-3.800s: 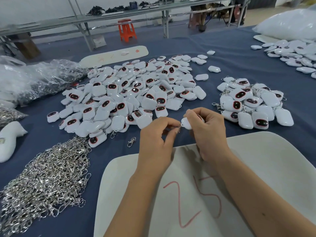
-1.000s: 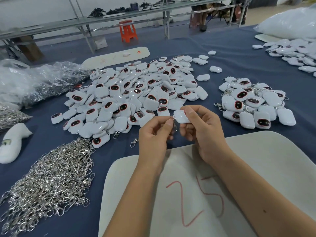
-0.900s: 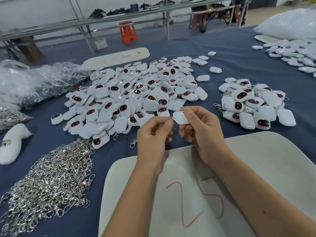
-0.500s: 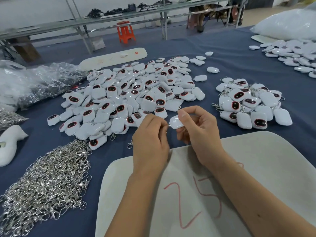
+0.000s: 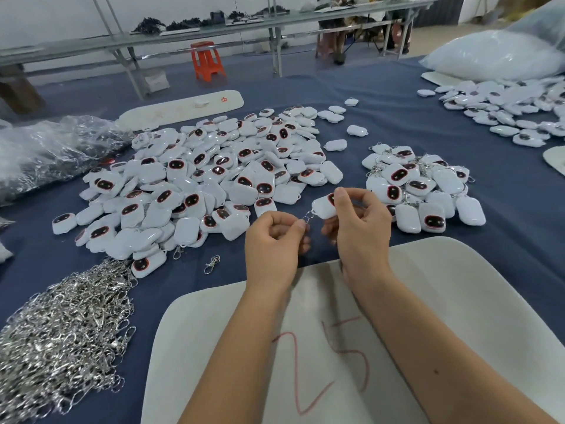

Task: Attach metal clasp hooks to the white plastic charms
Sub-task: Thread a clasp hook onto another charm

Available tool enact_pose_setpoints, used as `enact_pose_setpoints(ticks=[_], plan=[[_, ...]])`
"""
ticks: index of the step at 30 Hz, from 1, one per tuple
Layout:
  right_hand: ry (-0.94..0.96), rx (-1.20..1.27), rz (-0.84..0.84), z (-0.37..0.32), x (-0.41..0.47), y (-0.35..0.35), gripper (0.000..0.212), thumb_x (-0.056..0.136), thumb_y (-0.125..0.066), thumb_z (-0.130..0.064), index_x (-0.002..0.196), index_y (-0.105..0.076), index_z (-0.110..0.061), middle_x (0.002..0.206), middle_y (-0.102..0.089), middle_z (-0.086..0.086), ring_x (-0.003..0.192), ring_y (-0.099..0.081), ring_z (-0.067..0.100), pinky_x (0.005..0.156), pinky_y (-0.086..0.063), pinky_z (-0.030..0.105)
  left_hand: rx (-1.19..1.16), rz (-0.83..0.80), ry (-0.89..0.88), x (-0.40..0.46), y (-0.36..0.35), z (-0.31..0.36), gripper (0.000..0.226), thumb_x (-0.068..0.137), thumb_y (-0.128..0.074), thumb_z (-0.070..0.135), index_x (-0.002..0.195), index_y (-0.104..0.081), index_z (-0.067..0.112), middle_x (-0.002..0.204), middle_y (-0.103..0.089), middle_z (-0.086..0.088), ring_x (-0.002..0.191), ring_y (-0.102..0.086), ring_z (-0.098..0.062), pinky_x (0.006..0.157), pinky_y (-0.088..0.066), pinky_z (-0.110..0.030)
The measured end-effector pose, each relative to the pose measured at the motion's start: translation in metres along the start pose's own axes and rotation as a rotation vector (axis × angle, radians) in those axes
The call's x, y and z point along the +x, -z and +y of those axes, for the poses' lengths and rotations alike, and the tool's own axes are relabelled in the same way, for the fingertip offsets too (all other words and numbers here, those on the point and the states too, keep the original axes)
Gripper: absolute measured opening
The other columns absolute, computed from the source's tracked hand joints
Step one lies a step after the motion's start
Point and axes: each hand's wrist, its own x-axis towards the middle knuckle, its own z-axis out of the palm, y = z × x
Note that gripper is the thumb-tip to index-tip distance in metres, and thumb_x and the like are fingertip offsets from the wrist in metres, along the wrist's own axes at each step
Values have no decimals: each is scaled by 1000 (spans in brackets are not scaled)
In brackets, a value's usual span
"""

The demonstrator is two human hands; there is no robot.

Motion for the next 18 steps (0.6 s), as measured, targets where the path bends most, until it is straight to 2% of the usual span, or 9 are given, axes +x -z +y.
enact_pose_setpoints(ticks=[2,4,7,8,10,12,14,16,18], plan=[[-7,39,88,-1,8,6,15,102,-66,-29,99,-65,-14,63,-70,1,50,-66,16,43,-44,22,-125,-5,111,9,-17,6,12,90,-71,-4,86,-67,6,73,-72,-7,63,-67,-14,63,-57,-21],[5,142,152,-4,14,11,14,103,-65,-24,109,-61,-12,67,-73,1,57,-71,17,46,-48,21,-196,-49,137,17,-38,12,11,90,-70,-5,89,-68,7,79,-73,-8,70,-69,-14,73,-59,-23],[76,277,169,-9,22,16,42,100,-69,-12,135,-46,-15,97,-80,6,83,-79,22,66,-61,27,-261,-124,69,23,-68,20,7,94,-68,5,99,-69,11,96,-73,-8,90,-69,-17,90,-58,-36],[88,273,170,-9,23,17,53,97,-71,-9,141,-42,-19,107,-78,6,91,-78,23,75,-64,34,-270,-137,54,23,-76,20,9,94,-68,9,102,-68,12,101,-72,-6,94,-68,-15,91,-57,-37],[84,170,179,-6,22,18,63,95,-71,-6,146,-38,-25,116,-74,3,100,-75,23,90,-62,46,-252,-117,33,21,-84,17,13,95,-67,11,107,-68,11,101,-71,1,87,-68,-3,85,-59,-33],[87,36,169,-2,18,17,56,95,-66,-2,142,-42,-22,113,-71,1,97,-75,19,88,-61,42,-229,-57,10,19,-85,11,10,95,-65,8,104,-69,8,89,-71,7,72,-67,5,69,-57,-24],[125,-108,145,-1,14,15,41,94,-63,0,128,-52,-20,102,-72,0,86,-74,14,80,-60,37,-204,1,4,16,-79,6,5,95,-65,4,95,-70,6,73,-71,9,62,-66,3,59,-54,-19],[216,-285,111,0,10,12,28,92,-64,-2,114,-59,-20,90,-71,-6,80,-71,10,81,-59,38,-232,42,33,15,-67,3,9,94,-63,3,89,-70,5,72,-72,5,64,-67,-4,59,-55,-22],[323,-419,44,-1,4,7,20,91,-65,-3,106,-64,-16,83,-68,-10,76,-67,6,80,-57,34,-315,76,74,14,-51,5,15,95,-59,4,84,-69,8,82,-74,-3,74,-68,-13,61,-56,-27]])
